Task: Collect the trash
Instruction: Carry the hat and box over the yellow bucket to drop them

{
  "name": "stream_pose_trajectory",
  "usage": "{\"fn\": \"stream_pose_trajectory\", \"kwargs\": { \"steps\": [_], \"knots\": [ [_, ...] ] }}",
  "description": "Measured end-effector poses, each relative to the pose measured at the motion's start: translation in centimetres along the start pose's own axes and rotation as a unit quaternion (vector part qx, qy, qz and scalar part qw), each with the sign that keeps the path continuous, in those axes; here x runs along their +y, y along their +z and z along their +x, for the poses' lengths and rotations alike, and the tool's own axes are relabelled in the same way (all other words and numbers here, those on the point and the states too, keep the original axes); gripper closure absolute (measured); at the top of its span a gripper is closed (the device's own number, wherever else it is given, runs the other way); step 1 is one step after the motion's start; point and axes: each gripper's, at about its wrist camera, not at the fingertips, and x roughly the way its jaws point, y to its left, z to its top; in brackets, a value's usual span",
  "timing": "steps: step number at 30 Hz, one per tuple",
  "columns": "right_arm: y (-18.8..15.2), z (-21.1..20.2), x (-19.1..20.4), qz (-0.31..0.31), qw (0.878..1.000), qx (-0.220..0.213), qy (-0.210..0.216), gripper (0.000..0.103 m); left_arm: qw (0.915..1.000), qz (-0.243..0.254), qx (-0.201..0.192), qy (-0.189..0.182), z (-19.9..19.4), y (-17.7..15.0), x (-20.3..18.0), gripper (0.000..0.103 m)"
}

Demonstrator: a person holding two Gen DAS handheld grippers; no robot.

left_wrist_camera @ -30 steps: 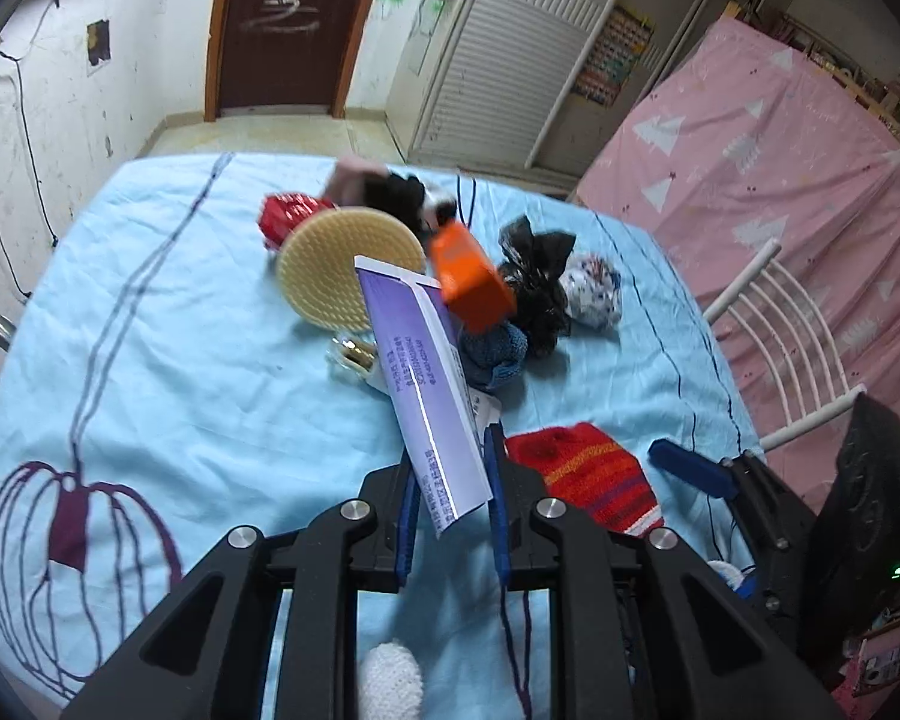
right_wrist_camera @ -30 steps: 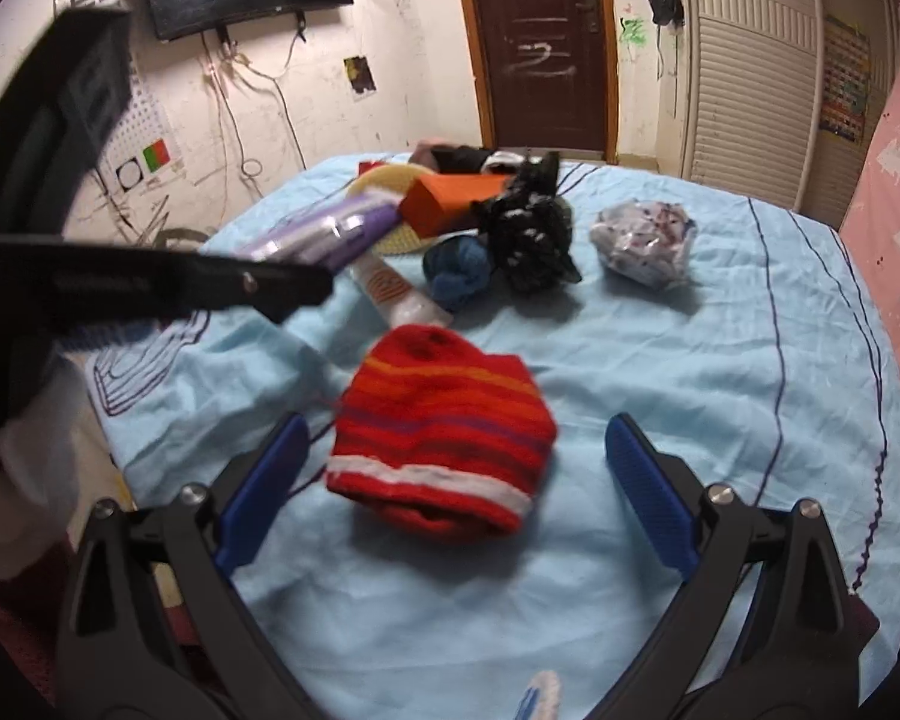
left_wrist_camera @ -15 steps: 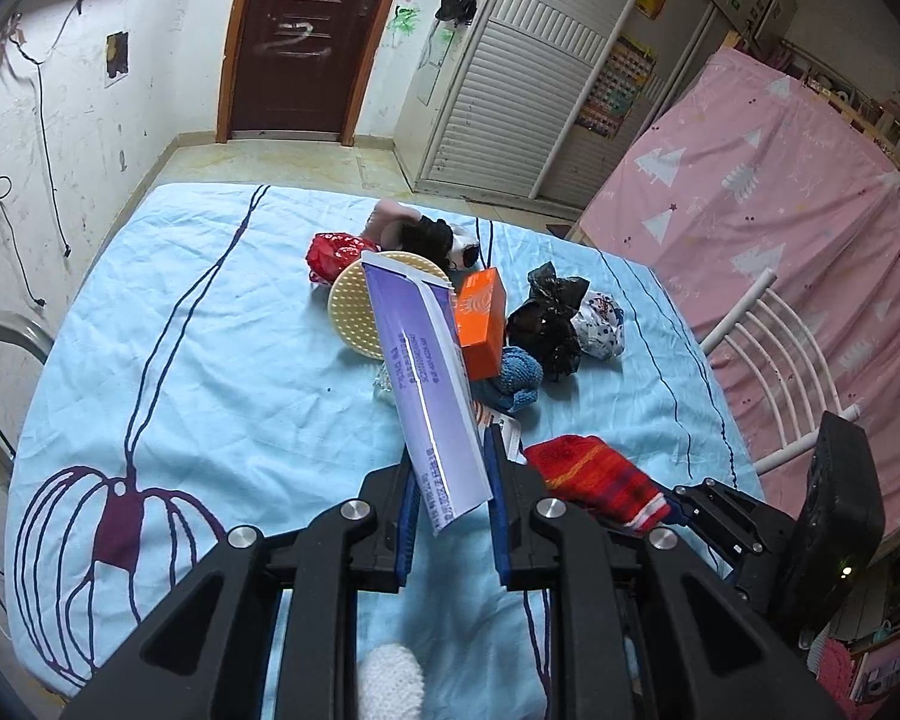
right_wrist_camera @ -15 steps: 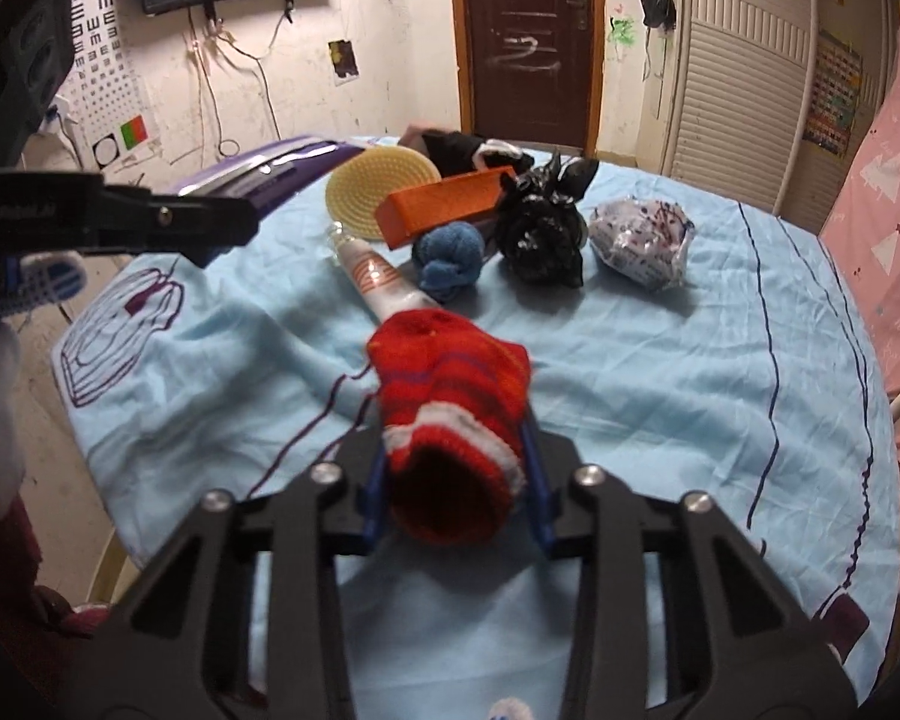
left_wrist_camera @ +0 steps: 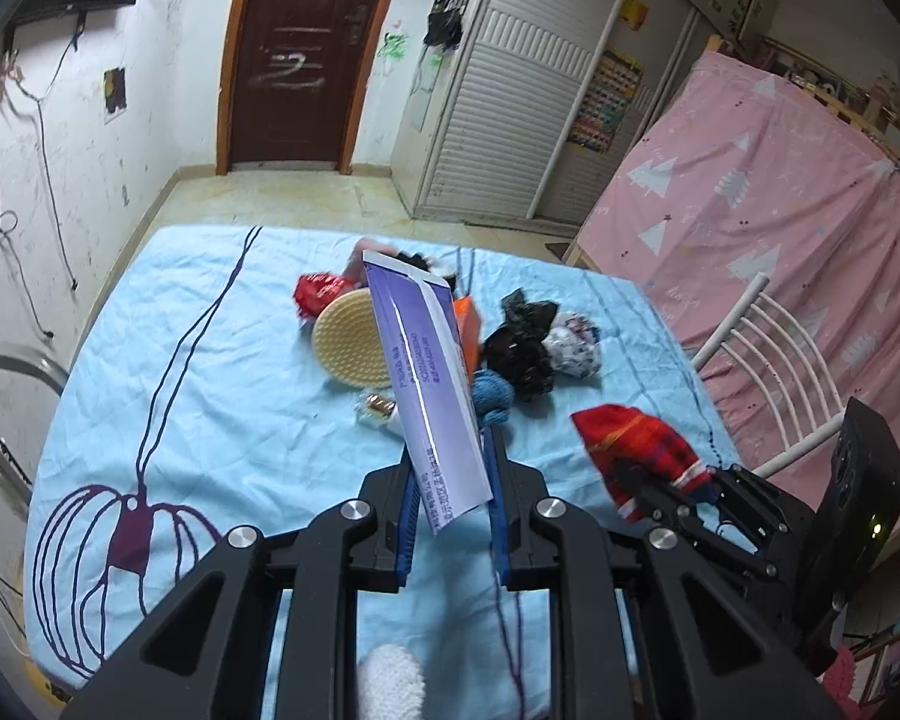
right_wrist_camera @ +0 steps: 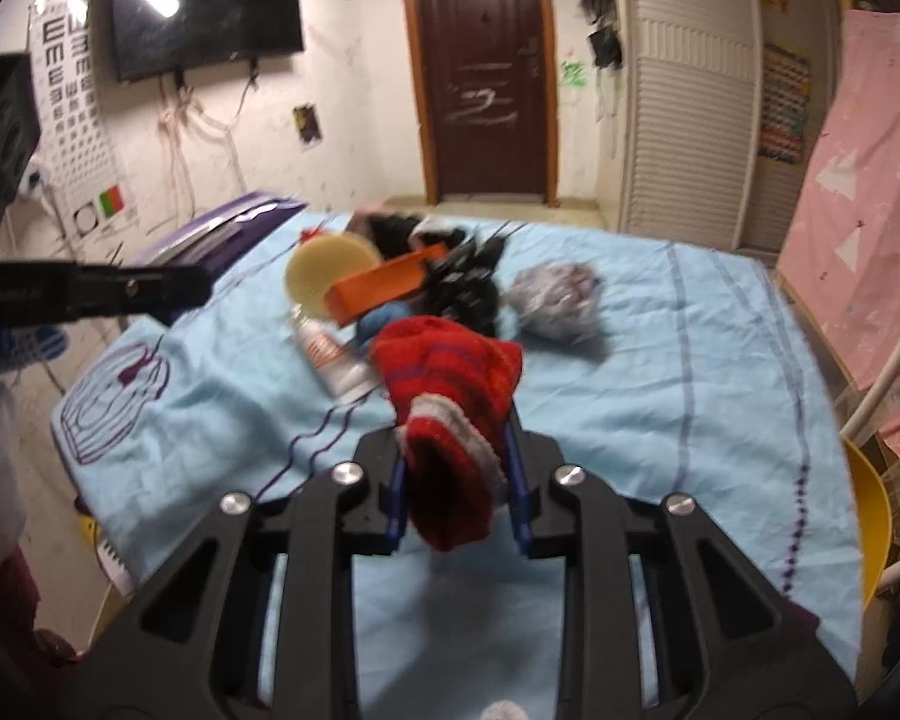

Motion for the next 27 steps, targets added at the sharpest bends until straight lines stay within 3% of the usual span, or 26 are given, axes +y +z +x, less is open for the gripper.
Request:
{"fn": "stream_pose_trajectory", "kwargs": {
  "steps": [6,13,27],
  "knots": [
    [0.3,-2.3,-3.1,0.029,0.997,-0.055,-0.036,0.079,0.9993,0.029,-0.024,-0.003,-1.1,0.8,-3.0,0.093],
    [0.0,-4.1,-8.0,0.073,0.992,-0.082,-0.066,0.079,0.9953,0.078,-0.055,-0.012,-1.7,1.8,-8.3,0.093],
    [-2.4,-6.9,-18.8,0.148,0.972,-0.104,-0.152,0.079,0.9823,0.172,-0.040,-0.062,2.4,2.9,-19.5,0.093]
  ]
}}
